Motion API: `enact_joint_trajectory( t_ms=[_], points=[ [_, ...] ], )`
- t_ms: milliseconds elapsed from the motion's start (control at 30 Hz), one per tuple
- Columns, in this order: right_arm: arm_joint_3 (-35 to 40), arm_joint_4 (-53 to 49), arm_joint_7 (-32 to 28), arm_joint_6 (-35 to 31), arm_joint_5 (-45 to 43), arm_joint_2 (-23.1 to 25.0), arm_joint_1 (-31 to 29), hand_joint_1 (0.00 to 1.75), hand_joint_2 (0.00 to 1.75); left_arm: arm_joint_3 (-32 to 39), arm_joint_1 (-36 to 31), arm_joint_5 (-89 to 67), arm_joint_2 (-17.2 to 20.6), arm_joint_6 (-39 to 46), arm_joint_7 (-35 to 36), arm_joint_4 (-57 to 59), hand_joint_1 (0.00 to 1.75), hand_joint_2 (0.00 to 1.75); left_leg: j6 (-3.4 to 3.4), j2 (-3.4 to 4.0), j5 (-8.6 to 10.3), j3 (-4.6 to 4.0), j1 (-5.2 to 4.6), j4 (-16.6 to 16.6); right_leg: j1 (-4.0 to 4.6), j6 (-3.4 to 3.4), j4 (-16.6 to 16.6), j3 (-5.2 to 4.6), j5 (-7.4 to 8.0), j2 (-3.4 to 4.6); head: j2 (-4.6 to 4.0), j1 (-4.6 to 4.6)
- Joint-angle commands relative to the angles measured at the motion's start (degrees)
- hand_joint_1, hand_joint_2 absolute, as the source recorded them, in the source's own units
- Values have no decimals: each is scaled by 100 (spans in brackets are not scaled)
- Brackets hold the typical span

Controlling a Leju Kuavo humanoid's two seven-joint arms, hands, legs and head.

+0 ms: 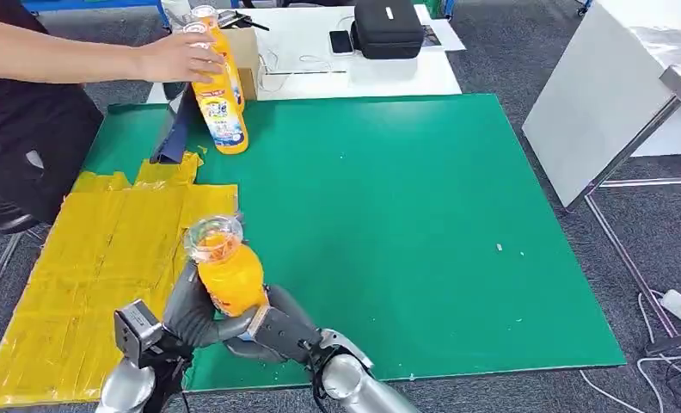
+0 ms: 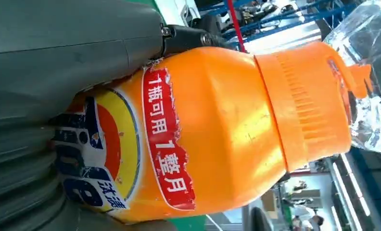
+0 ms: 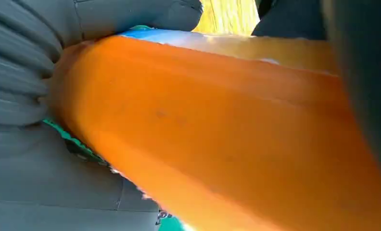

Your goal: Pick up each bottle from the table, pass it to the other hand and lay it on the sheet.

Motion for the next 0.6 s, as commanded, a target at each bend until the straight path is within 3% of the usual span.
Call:
enact_joint_trajectory(
  t_ms=[33,600],
  points=[
    [519,579,68,39,72,151,-113,175,175,-651,-331,-80,112,-101,-42,317,175,175,0,-19,-4,28,1,-7,-1,-9,-5,31,-10,1,0,0],
    [231,237,50,-175,70,35,-57,175,175,-615,-250,-254,221,-150,-137,324,175,175,0,-15,-2,14,0,-4,-1,-6,-2,17,-6,-1,0,0]
  ],
)
